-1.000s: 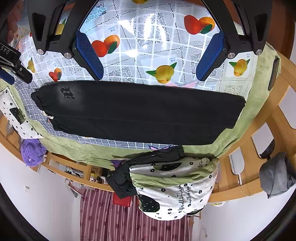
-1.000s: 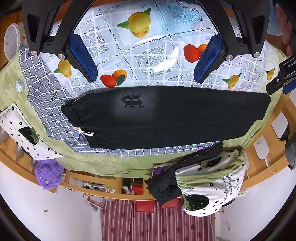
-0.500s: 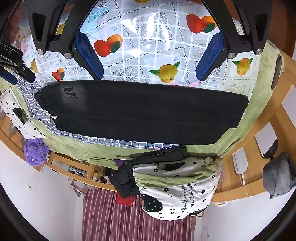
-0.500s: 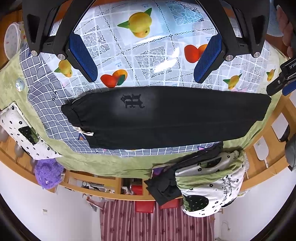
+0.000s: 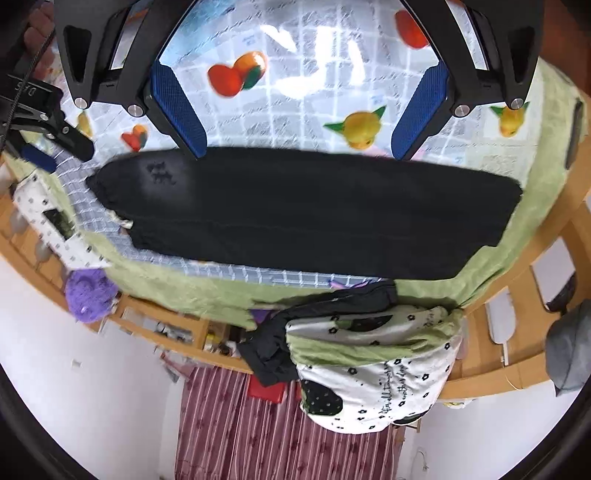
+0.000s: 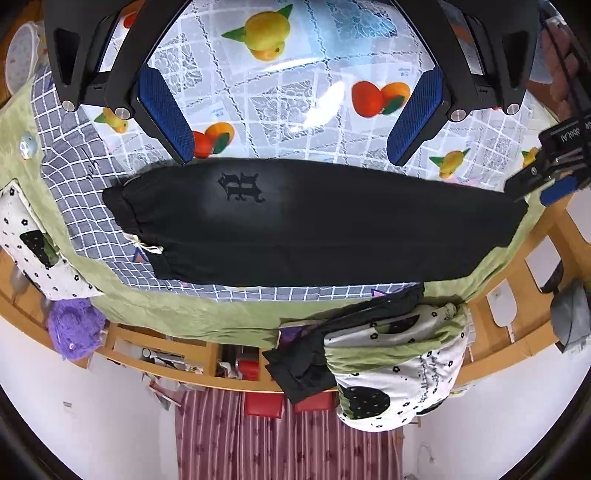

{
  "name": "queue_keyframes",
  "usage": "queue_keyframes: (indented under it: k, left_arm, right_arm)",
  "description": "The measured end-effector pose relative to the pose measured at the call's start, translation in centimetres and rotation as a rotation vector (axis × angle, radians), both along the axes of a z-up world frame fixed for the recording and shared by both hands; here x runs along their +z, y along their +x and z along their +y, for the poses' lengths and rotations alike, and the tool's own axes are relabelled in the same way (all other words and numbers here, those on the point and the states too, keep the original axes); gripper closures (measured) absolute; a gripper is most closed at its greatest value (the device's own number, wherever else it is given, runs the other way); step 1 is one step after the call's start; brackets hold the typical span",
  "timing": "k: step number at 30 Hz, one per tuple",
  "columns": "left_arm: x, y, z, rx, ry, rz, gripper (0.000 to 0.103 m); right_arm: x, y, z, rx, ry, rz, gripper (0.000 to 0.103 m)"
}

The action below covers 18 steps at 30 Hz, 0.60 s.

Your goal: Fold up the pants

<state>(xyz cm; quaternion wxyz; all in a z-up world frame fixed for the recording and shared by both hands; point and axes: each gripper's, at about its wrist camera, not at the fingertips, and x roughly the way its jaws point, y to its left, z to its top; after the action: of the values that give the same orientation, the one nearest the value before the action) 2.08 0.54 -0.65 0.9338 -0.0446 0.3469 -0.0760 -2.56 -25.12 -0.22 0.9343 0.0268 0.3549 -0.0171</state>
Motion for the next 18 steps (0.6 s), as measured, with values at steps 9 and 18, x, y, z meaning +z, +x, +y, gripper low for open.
queue_keyframes:
  k: [9, 18]
  left_arm:
    - [0.6, 3.2, 4.6, 0.058, 0.036, -0.037, 0.002]
    - [-5.0, 7.5, 8.5, 0.088, 0.027, 0.101, 0.011]
  right_arm:
    - [1.5, 3.4, -3.4, -0.070, 0.014, -0.013, 0.001]
    - [0.8, 6.5, -9.5, -0.105, 0.035, 0.032, 0.001]
